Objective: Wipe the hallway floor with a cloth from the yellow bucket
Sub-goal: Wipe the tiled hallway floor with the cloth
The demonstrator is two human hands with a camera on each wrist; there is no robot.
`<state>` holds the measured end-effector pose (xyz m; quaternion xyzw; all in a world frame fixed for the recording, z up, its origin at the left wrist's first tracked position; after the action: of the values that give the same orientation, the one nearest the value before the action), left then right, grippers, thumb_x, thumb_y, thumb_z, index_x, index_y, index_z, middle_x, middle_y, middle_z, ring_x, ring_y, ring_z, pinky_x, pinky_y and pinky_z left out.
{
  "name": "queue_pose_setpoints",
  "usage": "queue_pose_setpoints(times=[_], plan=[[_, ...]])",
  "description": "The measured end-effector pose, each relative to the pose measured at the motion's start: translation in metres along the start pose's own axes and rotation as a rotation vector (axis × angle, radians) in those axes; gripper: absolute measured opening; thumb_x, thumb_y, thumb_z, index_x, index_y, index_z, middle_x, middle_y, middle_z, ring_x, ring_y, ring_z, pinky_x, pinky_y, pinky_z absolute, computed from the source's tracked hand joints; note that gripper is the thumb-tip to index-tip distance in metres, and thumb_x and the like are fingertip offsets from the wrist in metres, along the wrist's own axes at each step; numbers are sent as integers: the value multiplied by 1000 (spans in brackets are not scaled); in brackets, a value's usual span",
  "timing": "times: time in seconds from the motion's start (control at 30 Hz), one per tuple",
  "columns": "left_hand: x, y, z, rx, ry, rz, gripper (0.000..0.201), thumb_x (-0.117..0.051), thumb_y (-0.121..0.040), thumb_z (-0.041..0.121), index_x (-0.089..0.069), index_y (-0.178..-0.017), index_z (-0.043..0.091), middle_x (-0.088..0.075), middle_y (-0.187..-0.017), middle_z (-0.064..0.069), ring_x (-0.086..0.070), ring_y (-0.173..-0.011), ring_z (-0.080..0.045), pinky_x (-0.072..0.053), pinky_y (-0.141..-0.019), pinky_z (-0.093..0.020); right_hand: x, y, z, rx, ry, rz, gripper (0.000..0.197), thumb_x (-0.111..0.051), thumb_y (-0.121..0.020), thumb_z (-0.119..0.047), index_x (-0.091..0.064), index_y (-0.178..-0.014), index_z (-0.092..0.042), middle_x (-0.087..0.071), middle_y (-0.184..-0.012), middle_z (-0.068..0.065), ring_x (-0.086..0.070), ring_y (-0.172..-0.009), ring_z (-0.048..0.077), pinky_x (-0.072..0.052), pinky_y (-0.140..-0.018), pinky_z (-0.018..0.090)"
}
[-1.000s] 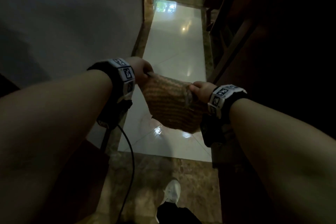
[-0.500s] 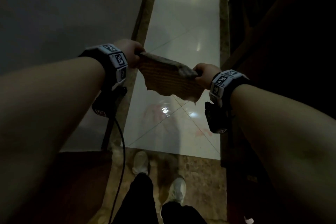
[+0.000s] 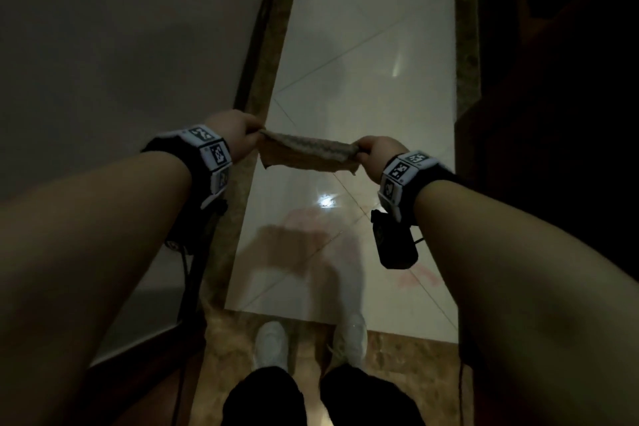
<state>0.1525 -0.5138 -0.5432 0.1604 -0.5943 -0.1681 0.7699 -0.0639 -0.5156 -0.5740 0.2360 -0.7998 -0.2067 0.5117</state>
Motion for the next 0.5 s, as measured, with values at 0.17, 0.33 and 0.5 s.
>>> queue_pose_setpoints(times=[0.17, 0.33, 0.5], plan=[[-142, -75, -44, 64, -33, -101, 35, -42, -101, 24, -60, -127, 9, -61, -127, -15, -57, -115, -32, -45, -90, -35, -116, -97, 57, -16, 1, -86, 31, -43, -98, -14, -57, -125, -8, -61, -126, 16, -57, -114, 30, -44, -88, 30], [-298, -153, -104, 122, -109, -241, 34, -39, -101, 22, -57, -126, 9, -61, -126, -15, -57, -115, -30, -45, -93, -34, -262, -197, 128, -56, 130, -308, 34, -48, -95, -14, -56, -126, -5, -60, -125, 16, -60, -105, 28, -48, -77, 27], [-373, -199, -132, 167, -3, -28, 44, -43, -99, 25, -43, -140, 11, -46, -143, -16, -42, -132, -30, -34, -108, -34, -319, -264, 164, -122, -121, 8, 43, -44, -96, -21, -44, -137, -11, -47, -141, 16, -49, -126, 31, -41, -103, 34]])
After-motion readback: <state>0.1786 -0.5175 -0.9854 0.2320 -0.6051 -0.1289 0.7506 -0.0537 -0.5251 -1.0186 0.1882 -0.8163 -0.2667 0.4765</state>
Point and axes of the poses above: each hand's wrist, its own y-axis away from the middle knuckle, its own x-axis out of the back of the hand, z = x × y, the point moved 3 cm from there along -y, towards the middle knuckle
